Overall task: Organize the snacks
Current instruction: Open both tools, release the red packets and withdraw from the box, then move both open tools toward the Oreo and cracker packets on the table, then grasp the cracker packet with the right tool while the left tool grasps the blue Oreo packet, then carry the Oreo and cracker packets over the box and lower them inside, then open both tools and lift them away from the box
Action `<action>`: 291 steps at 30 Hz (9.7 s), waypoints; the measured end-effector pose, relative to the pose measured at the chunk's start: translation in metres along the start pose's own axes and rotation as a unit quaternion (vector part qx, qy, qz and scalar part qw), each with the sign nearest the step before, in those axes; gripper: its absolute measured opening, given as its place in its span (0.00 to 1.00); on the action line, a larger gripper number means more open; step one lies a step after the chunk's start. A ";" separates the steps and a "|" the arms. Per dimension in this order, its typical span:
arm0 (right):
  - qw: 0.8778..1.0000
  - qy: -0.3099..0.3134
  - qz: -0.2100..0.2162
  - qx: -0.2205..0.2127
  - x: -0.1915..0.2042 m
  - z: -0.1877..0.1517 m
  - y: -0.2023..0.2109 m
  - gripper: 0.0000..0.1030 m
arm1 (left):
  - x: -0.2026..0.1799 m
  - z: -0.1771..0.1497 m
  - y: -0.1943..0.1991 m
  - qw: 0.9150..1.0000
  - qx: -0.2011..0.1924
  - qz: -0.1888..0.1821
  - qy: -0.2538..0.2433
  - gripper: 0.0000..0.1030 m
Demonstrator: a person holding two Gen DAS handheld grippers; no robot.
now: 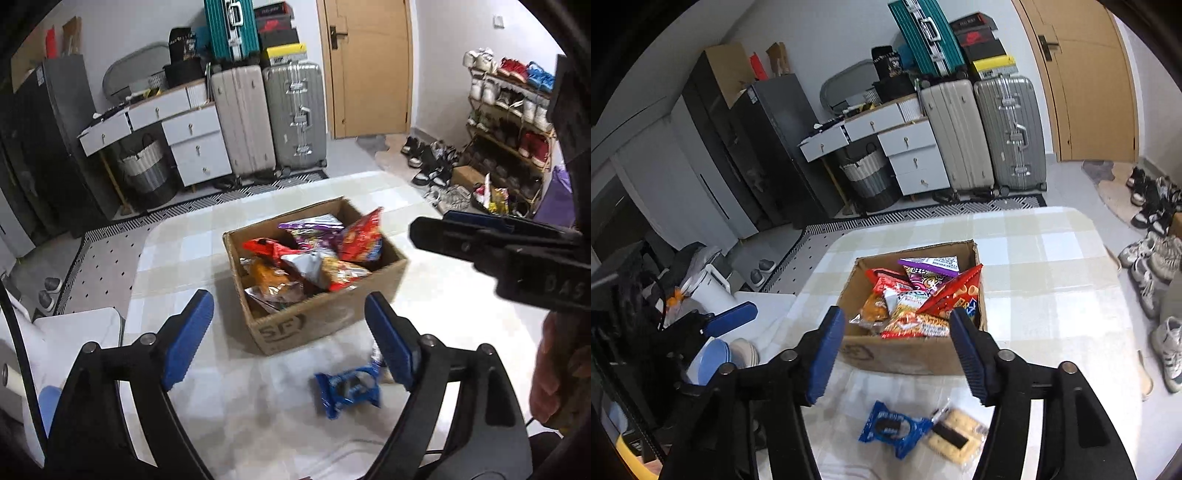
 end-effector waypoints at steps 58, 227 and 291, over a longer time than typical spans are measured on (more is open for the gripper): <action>0.998 0.001 -0.056 -0.023 -0.066 -0.124 0.002 0.94 | -0.011 -0.117 -0.019 0.989 0.010 -0.030 0.145 1.00; 0.999 -0.036 0.040 -0.005 -0.006 0.032 -0.012 0.65 | 0.042 0.017 -0.064 0.993 0.060 -0.045 0.088 0.42; 0.988 0.019 -0.055 0.141 -0.044 0.002 -0.195 0.65 | 0.022 -0.015 -0.182 0.989 0.108 -0.079 0.067 0.43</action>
Point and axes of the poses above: each gripper's, at about its wrist camera, not at the fingertips, and y roughly against the way its jaws point, x to its left, z to its top, the point moved 9 cm from there along -y, roughly the way its jaws point, and after that the axes turned 4 degrees about -y, right-handed, at the moved point
